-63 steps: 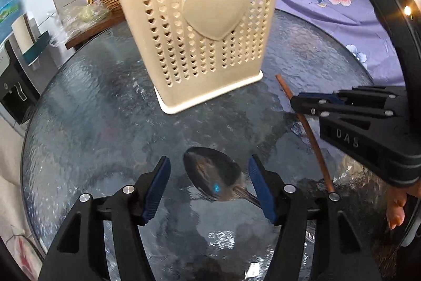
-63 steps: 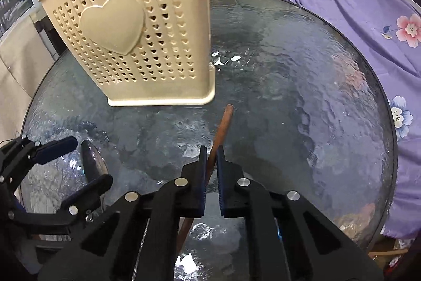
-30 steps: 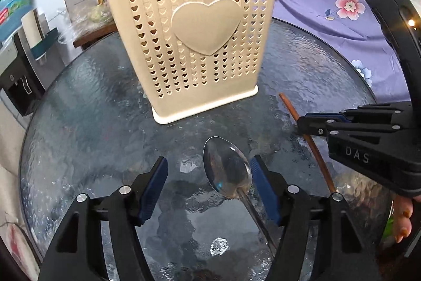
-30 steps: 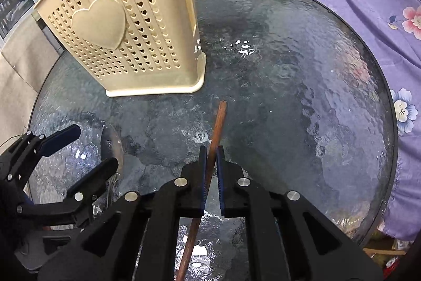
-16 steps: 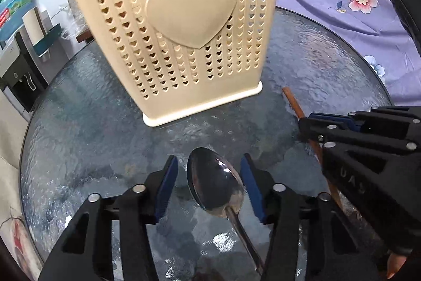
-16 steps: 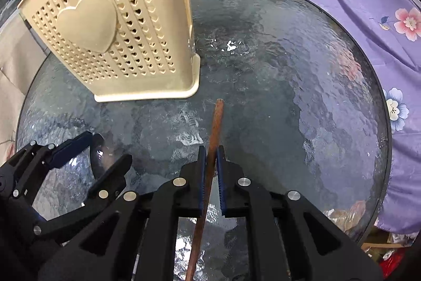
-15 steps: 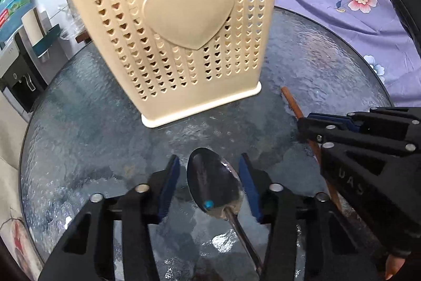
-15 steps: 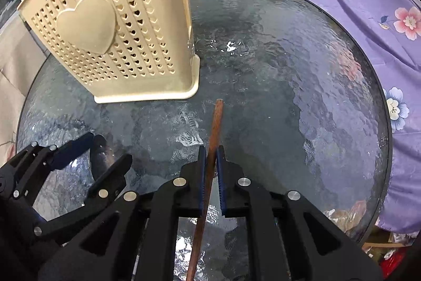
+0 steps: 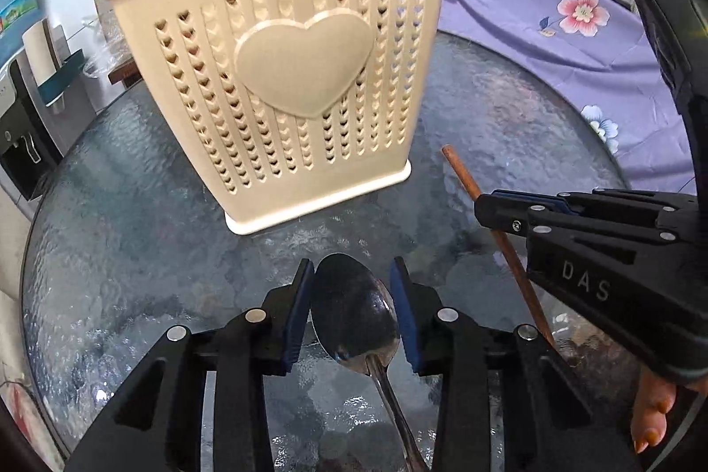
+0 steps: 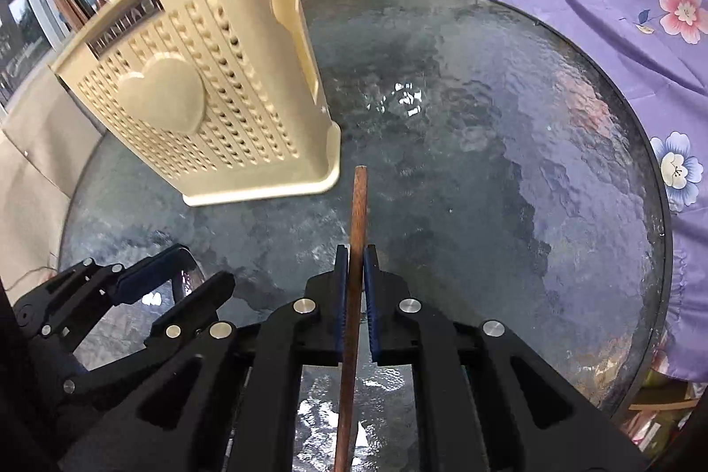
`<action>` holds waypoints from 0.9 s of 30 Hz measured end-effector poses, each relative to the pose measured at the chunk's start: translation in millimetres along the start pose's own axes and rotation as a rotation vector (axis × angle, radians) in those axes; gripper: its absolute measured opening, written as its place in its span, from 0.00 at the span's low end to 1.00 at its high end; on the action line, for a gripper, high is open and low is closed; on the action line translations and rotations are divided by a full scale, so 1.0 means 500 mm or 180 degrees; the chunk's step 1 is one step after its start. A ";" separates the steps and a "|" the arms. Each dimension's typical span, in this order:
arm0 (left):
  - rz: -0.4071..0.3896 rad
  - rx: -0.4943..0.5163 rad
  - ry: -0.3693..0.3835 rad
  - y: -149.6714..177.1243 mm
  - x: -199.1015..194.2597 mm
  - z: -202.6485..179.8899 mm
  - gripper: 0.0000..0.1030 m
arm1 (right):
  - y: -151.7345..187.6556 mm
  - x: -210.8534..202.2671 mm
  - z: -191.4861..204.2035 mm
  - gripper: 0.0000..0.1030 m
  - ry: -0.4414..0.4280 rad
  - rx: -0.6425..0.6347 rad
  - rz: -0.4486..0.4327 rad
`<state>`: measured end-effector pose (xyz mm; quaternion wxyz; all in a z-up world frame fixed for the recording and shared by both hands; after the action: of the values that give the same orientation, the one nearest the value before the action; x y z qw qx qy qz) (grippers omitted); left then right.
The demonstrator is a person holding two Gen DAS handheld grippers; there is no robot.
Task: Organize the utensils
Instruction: 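Lift the spoon and chopstick off the table with both tools, then carry the spoon and chopstick above the beige holder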
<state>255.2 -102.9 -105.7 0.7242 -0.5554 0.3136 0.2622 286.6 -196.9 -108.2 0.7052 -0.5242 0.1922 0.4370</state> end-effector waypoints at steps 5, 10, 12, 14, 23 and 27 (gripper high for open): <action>-0.0167 -0.0041 0.0127 -0.012 -0.032 0.015 0.33 | -0.016 -0.031 0.013 0.07 -0.0136 -0.0010 -0.0176; -0.0346 -0.0083 0.0251 -0.020 -0.071 0.027 0.31 | -0.038 -0.080 0.036 0.07 -0.0344 -0.0061 -0.0462; -0.0424 -0.0087 0.0289 -0.025 -0.092 0.033 0.31 | -0.044 -0.100 0.050 0.07 -0.0392 -0.0109 -0.0567; -0.0492 -0.0099 0.0316 -0.029 -0.111 0.041 0.31 | -0.049 -0.119 0.065 0.07 -0.0433 -0.0160 -0.0664; -0.0690 -0.0143 0.0391 -0.046 -0.155 0.046 0.31 | -0.060 -0.174 0.096 0.07 -0.0484 -0.0318 -0.0921; -0.0736 -0.0157 0.0413 -0.048 -0.162 0.047 0.31 | -0.064 -0.192 0.111 0.07 -0.0493 -0.0428 -0.1010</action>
<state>222.4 -88.6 -25.4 0.7139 -0.6213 0.2871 0.1481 250.0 -188.7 1.0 0.7413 -0.5587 0.0226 0.3712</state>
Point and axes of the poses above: each gripper's, at about its wrist camera, not at the fingertips, and x roughly the way its jaws point, z to its left, y to its underside, the point moved 9 cm from there along x, roughly the way its jaws point, and after that the axes turned 13 degrees about -y, right-handed, at the moved point
